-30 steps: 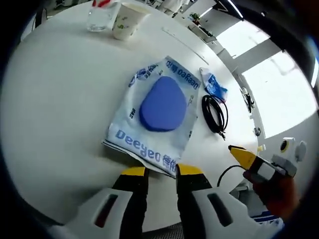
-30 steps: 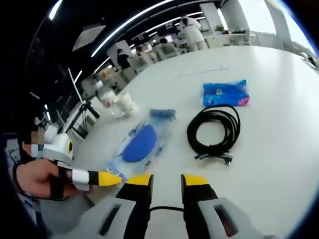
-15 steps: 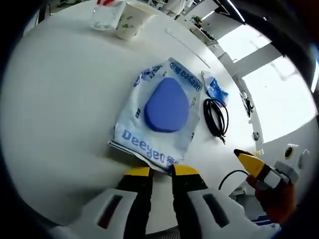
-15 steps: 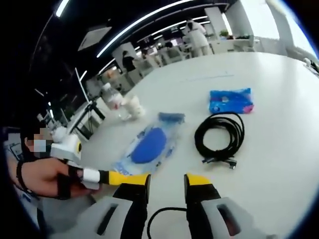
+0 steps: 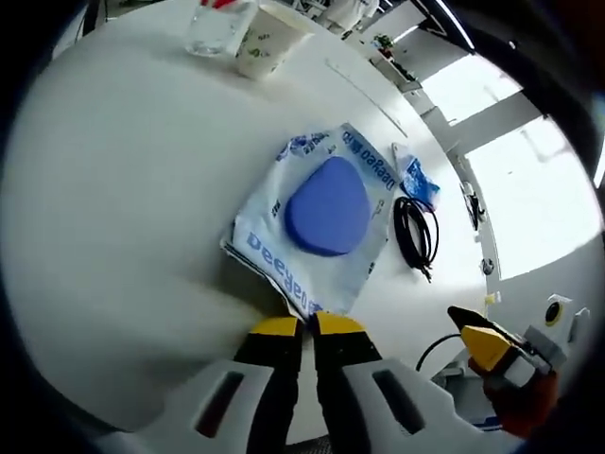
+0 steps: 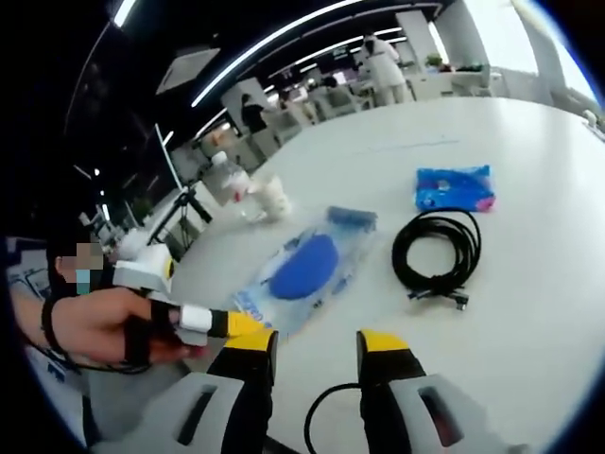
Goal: Arrange the tabletop items into an orderly group along one side of the table until the central work area is clear of visible clutter.
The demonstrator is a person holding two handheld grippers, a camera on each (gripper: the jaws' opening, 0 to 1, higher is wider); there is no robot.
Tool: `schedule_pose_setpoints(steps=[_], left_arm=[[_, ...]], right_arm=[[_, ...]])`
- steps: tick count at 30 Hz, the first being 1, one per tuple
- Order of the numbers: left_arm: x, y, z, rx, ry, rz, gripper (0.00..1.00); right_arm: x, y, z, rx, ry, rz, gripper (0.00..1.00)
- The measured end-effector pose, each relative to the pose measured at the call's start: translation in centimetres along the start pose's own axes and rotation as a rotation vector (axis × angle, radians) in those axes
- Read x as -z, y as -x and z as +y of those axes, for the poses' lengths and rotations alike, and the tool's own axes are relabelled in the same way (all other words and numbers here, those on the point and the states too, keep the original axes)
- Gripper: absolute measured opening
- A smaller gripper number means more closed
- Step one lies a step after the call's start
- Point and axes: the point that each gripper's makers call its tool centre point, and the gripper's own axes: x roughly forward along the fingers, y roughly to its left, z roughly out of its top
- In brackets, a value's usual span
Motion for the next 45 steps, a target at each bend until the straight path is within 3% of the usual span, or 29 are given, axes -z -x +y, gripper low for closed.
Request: schedule_pose_setpoints(steps=[17, 21, 29, 33, 36, 41, 45], left_arm=[[0.0, 1.5, 1.9, -0.035, -0.029, 0.005, 0.0], [1.3, 2.6, 2.4, -0.049, -0.092, 0.03, 0.0], [2.6, 4.6, 4.8, -0.09, -0.098, 0.052, 0.0], [2.2, 5.6, 5.9, -0.121, -0.127, 0.047, 0.0], [2.2, 6.2, 6.5, -0.113, -0.083, 0.048, 0.0], [1.6, 7.1, 8.0, -0.152, -0.101, 0.037, 0.0], [0.7, 7.6, 9.5, -0.191, -0.053, 0.013, 0.0]], right_arm=[[0.5, -0.7, -0.1, -0.021, -0.005, 0.033, 0.33], [0.4, -1.3, 0.1, -0.034, 0.009, 0.046, 0.33], [-0.1, -2.2, 0.4, -0.054, 0.028, 0.063, 0.33], [-0.1, -2.7, 0.6, -0.066, 0.045, 0.079, 0.33], [0.1, -3.0, 0.7, -0.07, 0.08, 0.099, 0.33], [0.7, -3.4, 1.0, -0.088, 0.118, 0.131, 0.32], [0.9, -3.9, 1.0, -0.091, 0.132, 0.146, 0.32]])
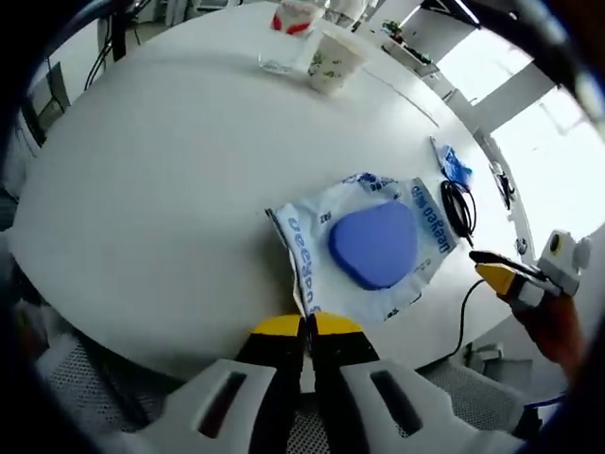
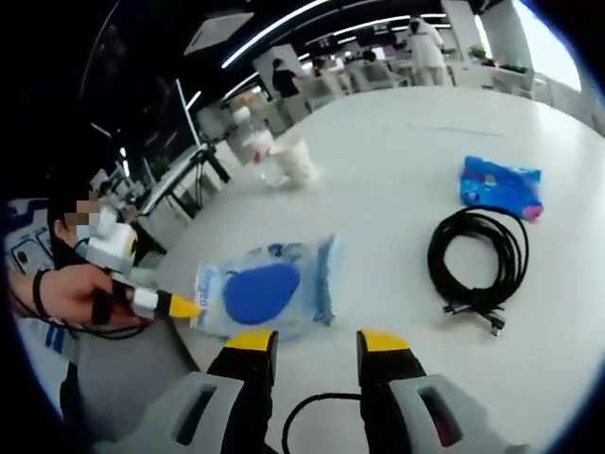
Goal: Arrange the tabletop items into an orderly group along one side of the table until the central work area is clear of visible clutter.
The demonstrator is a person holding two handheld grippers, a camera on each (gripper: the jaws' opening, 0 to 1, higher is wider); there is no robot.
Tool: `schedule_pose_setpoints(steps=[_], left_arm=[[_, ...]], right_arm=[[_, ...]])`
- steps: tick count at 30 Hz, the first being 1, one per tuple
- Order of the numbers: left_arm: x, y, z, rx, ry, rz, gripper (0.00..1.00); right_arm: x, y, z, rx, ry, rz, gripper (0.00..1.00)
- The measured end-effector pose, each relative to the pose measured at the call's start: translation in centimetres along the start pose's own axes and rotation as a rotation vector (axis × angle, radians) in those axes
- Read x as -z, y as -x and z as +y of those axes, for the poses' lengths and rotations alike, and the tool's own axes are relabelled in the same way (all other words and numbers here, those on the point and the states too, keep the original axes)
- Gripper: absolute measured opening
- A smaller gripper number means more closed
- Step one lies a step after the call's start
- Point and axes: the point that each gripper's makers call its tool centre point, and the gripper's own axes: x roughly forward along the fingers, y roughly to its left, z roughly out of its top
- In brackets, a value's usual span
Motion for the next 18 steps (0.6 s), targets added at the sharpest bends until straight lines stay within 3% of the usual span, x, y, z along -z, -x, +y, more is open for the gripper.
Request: schedule_pose_setpoints(steps=[5, 7, 10, 18], left_arm=[[-1.8, 0.0, 1.2, -0.027, 0.01, -0.048, 0.0], [-3.2, -0.3, 1.0, 0.012, -0.007, -0.122, 0.0], [-3.4, -0.2, 1.1, 0.038, 0.065, -0.131, 0.02], [-3.4, 0.0, 1.4, 0.05, 0.041, -0.144, 0.1]], right_arm=[[-0.5, -0.6, 0.7, -0.012, -0.011, -0.006, 0.32], [-0.4, -1.0, 1.1, -0.021, 0.002, 0.002, 0.31], [-0.2, -1.4, 1.7, -0.035, 0.003, 0.008, 0.31], [-0.2, -2.3, 1.6, -0.029, -0.01, 0.019, 0.31]])
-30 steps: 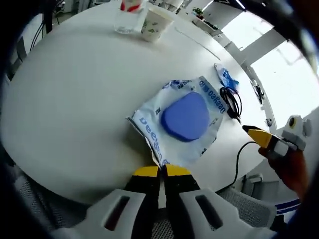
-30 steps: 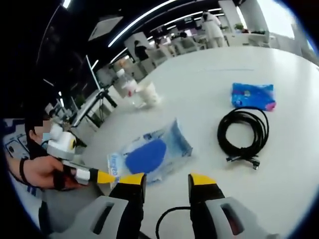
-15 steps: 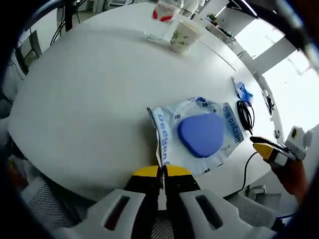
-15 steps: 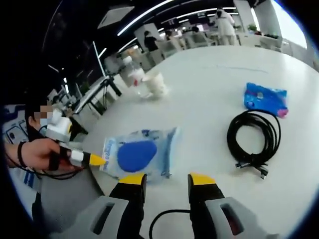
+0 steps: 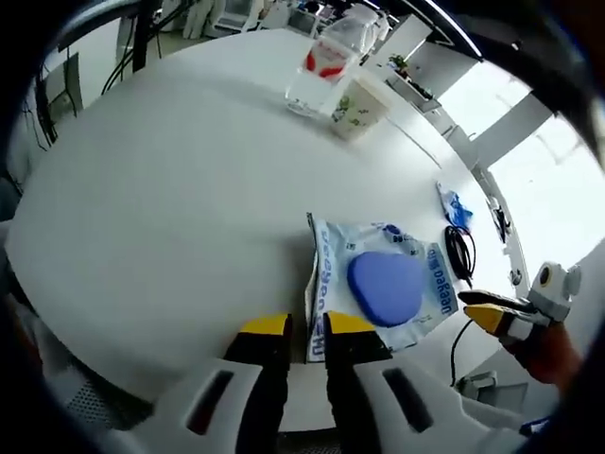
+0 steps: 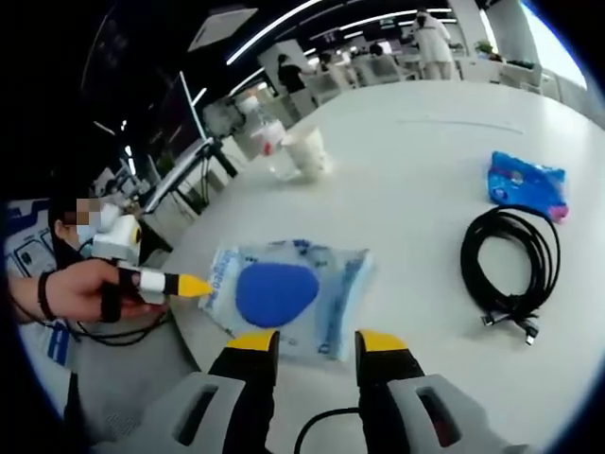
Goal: Arrange the tabletop items into an orderly group along one side of the table until the central work area is clear of visible clutter.
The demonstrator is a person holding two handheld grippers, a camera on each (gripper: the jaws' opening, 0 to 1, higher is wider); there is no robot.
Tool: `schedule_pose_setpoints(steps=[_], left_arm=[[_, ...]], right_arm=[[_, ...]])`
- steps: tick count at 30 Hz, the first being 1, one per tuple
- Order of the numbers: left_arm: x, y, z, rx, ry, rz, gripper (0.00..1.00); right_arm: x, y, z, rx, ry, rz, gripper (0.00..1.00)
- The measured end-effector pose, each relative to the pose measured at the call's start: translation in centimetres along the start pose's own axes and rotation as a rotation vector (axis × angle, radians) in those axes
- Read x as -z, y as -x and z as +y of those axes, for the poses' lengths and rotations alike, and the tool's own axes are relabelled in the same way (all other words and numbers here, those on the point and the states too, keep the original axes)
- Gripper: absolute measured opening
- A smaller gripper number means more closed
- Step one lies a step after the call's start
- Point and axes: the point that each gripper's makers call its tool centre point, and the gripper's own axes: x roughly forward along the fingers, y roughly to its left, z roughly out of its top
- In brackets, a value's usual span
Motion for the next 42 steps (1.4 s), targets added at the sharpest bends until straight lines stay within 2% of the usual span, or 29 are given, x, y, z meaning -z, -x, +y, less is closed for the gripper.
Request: schedule_pose_setpoints(steps=[4, 10, 29, 36, 38, 40, 42], left_arm=[[0.1, 0.2, 0.4, 0.019, 0.056, -0.02, 0.13], [0.3, 0.6, 0.2, 0.056, 0.045, -0.031, 0.16], [1.3, 0.6, 0.4, 0.05, -0.012, 0.002, 0.16], [1.6, 0.4, 0.2, 0.064, -0.018, 0.02, 0.11], [1.6, 0.4, -0.3, 0.089, -0.019, 0.019, 0.02], [1.6, 0.4, -0.3, 0.08, -0.022, 0.021, 0.01], [1.6, 0.4, -0.6, 0.091, -0.026, 0.028, 0.0]], right_arm=[[-0.2, -0.1, -0.9, 0.023, -0.017, 0.001, 0.3], [-0.1, -0.5, -1.4, 0.025, -0.018, 0.015, 0.3], [0.2, -1.9, -0.8, 0.001, -0.052, 0.034, 0.27], [0.6, -2.4, -0.9, 0.0, -0.092, 0.059, 0.19], [0.7, -2.5, -0.9, 0.007, -0.099, 0.063, 0.12], [0.9, -2.4, -1.5, 0.037, -0.092, 0.078, 0.01], [1.0, -2.3, -1.4, 0.027, -0.111, 0.084, 0.01]])
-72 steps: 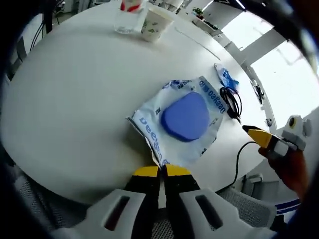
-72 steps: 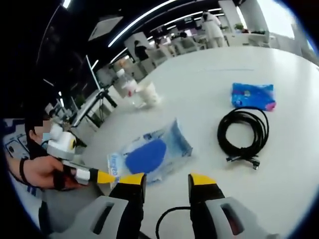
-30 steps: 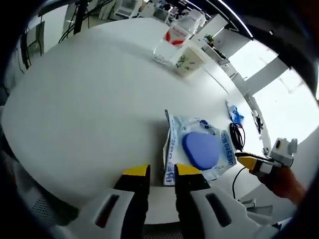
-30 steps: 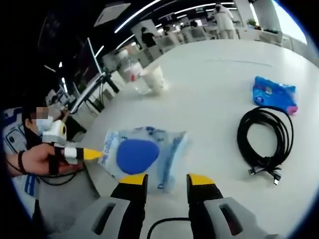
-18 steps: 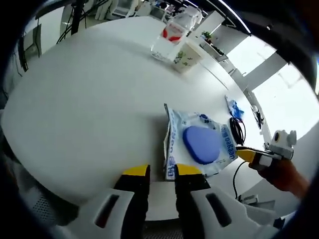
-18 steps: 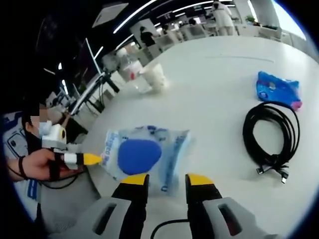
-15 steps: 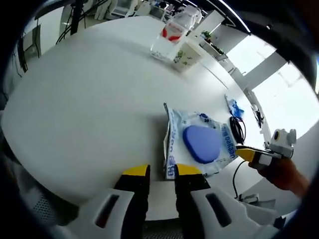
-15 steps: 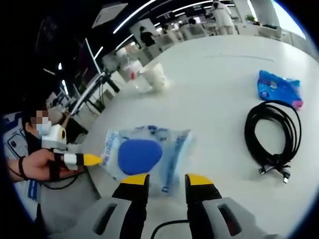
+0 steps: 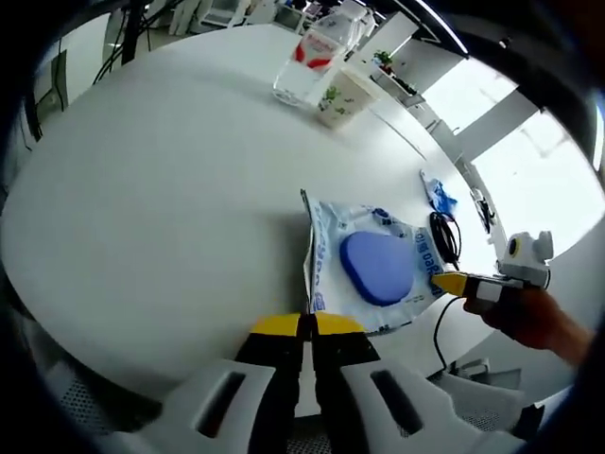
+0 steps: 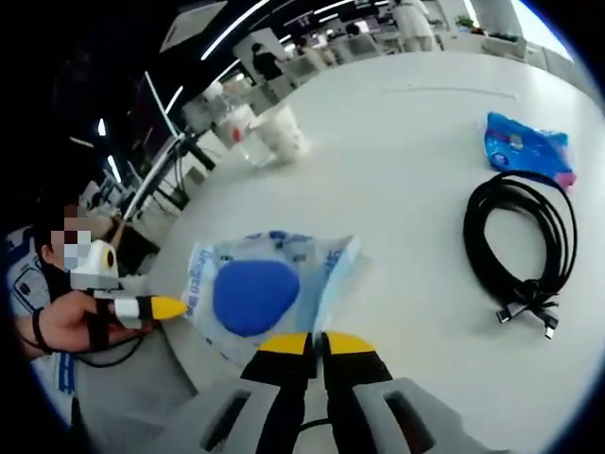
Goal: Arrange the tabletop items into an orderly group along one side of the table until the central work area is clear of visible clutter.
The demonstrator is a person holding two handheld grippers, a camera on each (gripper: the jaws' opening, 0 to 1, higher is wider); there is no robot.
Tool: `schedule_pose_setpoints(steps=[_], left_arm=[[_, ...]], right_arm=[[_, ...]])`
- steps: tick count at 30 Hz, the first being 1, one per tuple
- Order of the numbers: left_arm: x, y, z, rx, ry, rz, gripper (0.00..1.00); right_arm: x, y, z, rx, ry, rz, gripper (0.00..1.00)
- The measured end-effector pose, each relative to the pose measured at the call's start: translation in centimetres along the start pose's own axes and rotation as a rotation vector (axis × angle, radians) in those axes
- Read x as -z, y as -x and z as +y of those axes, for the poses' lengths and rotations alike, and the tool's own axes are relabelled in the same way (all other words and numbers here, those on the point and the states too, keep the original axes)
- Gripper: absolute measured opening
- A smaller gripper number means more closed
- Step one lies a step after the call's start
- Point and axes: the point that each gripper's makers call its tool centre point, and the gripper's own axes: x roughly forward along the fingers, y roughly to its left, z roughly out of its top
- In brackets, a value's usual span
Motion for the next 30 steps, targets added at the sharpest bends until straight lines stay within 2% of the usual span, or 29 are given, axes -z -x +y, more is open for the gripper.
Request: schedule_pose_setpoints(steps=[6, 10, 13, 20, 23, 30], left_arm=[[-0.9, 0.2, -0.8, 0.021, -0.041, -0.005, 0.0], [-1.7, 0.5, -2.5, 0.033, -0.205, 0.008, 0.0], [-2.8, 0.4, -3.6, 0.066, -0.172, -0.014, 0.0], [-4.7, -0.4, -5.6, 0.094, -0.193, -0.02, 0.0], [-5.6, -1.1, -6.8, 0.115, -0.194, -0.024, 0.0], [-6.4, -3.6, -9.7, 0.152, -0.228, 0.003, 0.0]], right_arm=[[-0.6, 1.0, 0.2, -0.026, 0.002, -0.026, 0.0], [-1.2, 1.7, 0.2, -0.036, 0.017, -0.043, 0.0], [-1.6, 2.4, -0.3, -0.031, 0.03, -0.056, 0.0], [-3.0, 4.1, -1.2, -0.022, 0.026, -0.104, 0.0], [-3.8, 5.2, -2.1, -0.011, 0.017, -0.136, 0.0], [-4.9, 6.8, -4.5, 0.033, -0.026, -0.184, 0.0]])
